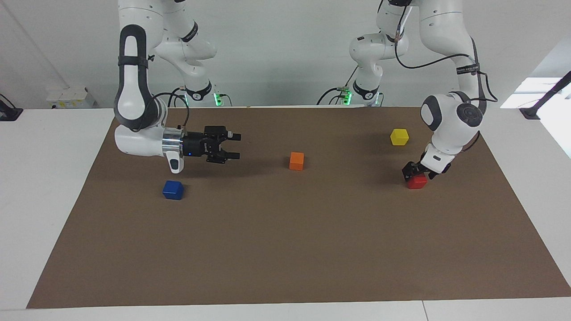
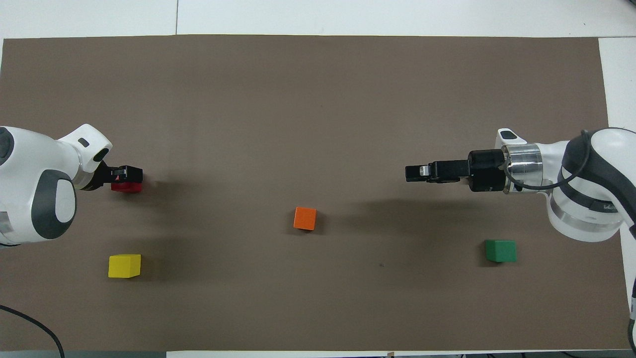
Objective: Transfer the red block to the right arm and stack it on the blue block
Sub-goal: 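Lift the red cube with the left gripper toward the right gripper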
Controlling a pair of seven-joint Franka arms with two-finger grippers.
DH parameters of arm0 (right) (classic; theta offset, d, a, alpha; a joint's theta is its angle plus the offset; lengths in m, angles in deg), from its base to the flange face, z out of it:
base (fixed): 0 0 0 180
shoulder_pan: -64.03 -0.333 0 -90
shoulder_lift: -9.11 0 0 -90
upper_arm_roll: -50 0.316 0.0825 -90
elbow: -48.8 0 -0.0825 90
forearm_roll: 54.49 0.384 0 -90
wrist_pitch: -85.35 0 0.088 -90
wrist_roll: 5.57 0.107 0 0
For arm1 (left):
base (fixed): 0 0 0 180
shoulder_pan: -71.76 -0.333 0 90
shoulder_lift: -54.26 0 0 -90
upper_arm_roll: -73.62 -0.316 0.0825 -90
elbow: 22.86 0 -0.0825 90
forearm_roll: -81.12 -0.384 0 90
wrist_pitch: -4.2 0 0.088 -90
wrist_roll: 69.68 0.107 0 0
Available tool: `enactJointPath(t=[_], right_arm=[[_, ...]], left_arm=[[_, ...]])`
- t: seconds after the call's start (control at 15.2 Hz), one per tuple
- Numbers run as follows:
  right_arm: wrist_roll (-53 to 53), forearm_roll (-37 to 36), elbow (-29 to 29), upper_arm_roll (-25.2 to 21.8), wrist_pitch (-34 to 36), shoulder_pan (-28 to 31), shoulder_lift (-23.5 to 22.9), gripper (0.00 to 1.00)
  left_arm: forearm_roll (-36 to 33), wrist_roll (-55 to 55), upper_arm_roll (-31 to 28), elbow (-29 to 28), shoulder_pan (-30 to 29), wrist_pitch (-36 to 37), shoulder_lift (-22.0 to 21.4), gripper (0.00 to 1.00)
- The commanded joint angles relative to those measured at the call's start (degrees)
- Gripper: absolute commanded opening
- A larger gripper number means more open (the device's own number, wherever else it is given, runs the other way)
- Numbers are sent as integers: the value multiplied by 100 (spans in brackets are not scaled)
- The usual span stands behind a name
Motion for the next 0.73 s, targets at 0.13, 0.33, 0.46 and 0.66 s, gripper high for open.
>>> enactJointPath(t=[0.13,0.33,0.46,0.66], right_arm=[[-185,1318,-105,39,837,-375,-446,100],[-194,1889,-105,39,1205,-595,-630,100],[-229,2215,-114,39,1636,-683,-841,100],[-229,2645,-114,92,2225,-797,-1113,100]], left_arm=[[87,-27,-4,408,-47,520,88,0],[797,-956,5,1197,-21,1632,9,0],[1131,-1623,22,2110,40,3019,-26,0],[1912,-3307,127,2966,128,4315,-323,0]])
